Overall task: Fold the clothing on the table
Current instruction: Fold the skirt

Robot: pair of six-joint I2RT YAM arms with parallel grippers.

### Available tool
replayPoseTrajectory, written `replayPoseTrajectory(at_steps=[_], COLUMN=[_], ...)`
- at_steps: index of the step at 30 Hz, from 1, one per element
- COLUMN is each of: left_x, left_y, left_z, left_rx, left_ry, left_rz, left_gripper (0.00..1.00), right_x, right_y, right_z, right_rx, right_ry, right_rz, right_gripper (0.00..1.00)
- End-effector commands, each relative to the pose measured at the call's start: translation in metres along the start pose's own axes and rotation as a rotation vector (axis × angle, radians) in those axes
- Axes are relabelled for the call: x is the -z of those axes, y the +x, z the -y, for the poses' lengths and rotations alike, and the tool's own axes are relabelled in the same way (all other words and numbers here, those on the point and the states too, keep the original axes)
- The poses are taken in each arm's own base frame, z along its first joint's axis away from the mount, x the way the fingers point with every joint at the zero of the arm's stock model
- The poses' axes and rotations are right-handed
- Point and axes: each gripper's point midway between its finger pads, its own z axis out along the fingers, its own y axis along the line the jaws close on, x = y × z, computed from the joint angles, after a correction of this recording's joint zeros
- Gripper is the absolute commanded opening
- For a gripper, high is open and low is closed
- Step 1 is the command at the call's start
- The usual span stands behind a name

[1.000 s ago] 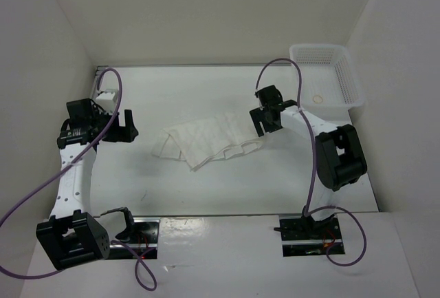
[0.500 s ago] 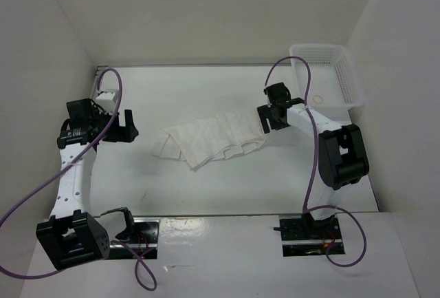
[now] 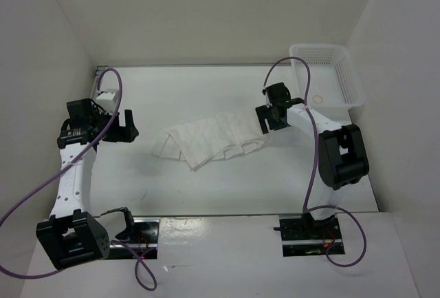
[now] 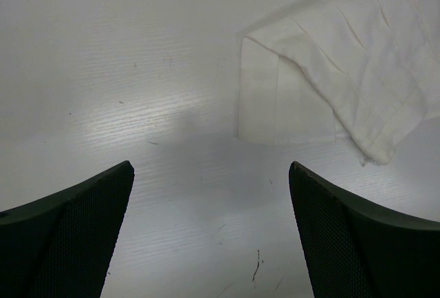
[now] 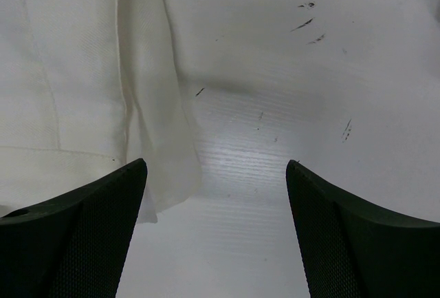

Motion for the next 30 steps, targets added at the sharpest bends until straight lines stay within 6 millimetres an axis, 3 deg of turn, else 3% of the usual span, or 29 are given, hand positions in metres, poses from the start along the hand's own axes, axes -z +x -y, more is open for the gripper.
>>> replayPoseTrajectory(at_steps=[1,18,23,30], left_x=[-0.004,-0.012,-0.025,-0.059], left_y=[0.004,0.008,0.009,0.020], left_z=[0.004,0.010,0.033,0.085], left_rx=[-0.014,-0.035,-0.100,-0.193], left_ry=[0.032,0.065,0.117,0.273], left_rz=[-0.004,-0.031,-0.088,-0.213], left_gripper=[0.99,0.99,0.99,0.99], right_x=[0.009,-0.028,-0.041,-0.044], right_y=[-0.024,0.013,0.032,0.034], right_z=[-0.003,-0.017,-0.022,-0.019], right_rx=[-0.023,0.006,0.022,0.021], right_ry=[-0.028,-0.070,-0.065,-0.046], right_rz=[0.069,-0.052,-0.101,-0.092], right_gripper=[0.86,0.86,0.86,0.86])
